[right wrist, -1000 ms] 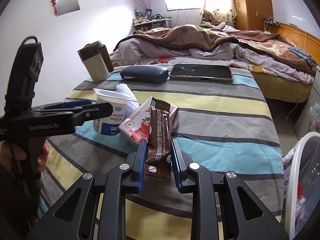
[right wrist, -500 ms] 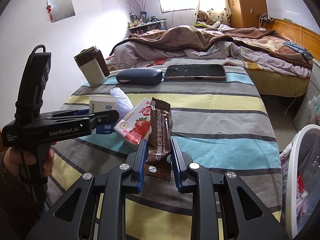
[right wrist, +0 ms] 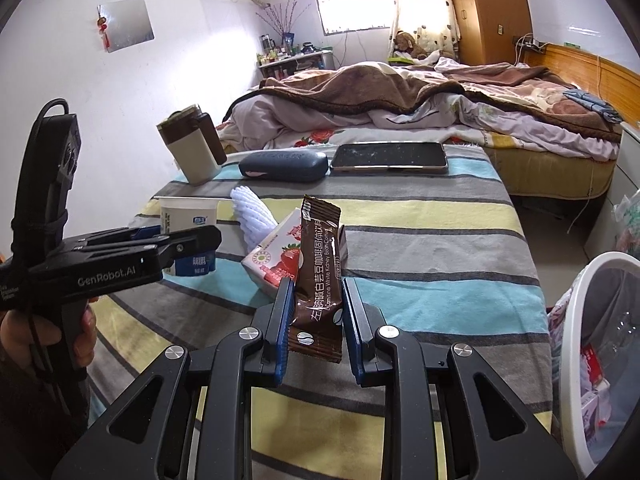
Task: Collect trash
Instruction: 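Grasp the white yogurt cup with the left gripper while the right gripper lifts the wrapper, then carry the yogurt cup and wrapper over the white bin and open both grippers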
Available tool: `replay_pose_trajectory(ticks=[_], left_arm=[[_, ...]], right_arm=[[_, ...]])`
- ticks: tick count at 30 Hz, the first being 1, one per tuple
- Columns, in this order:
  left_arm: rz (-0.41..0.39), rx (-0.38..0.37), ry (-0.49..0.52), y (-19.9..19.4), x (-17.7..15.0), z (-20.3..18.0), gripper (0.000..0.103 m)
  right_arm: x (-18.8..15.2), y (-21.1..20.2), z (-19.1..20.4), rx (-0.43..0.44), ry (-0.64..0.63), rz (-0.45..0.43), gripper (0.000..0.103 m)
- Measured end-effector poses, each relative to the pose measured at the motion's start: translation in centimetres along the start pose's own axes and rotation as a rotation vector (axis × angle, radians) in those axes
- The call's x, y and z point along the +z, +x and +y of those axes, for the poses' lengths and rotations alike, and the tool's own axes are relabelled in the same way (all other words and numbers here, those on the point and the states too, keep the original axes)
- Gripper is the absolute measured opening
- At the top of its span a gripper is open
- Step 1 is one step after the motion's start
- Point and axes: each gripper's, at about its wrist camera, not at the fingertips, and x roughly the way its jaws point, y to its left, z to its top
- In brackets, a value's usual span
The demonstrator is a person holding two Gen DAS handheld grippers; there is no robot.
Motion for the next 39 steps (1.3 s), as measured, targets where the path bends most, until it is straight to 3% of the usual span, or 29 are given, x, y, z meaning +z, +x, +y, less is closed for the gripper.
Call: replay_pose_trajectory(ticks=[19, 39], left_arm=[[-0.087, -0.039, 0.07, -5.4, -0.7, -6.8, 0.049], [-0.09, -0.176, 0.21, -4.2, -0.7, -19.8, 0.049]], right_arm=[[-0.5, -5.0, -2.5, -0.057, 0.042, -0.084, 0.026], [-2.5, -10.6, -10.3, -0.199, 0.167, -0.152, 0.026]])
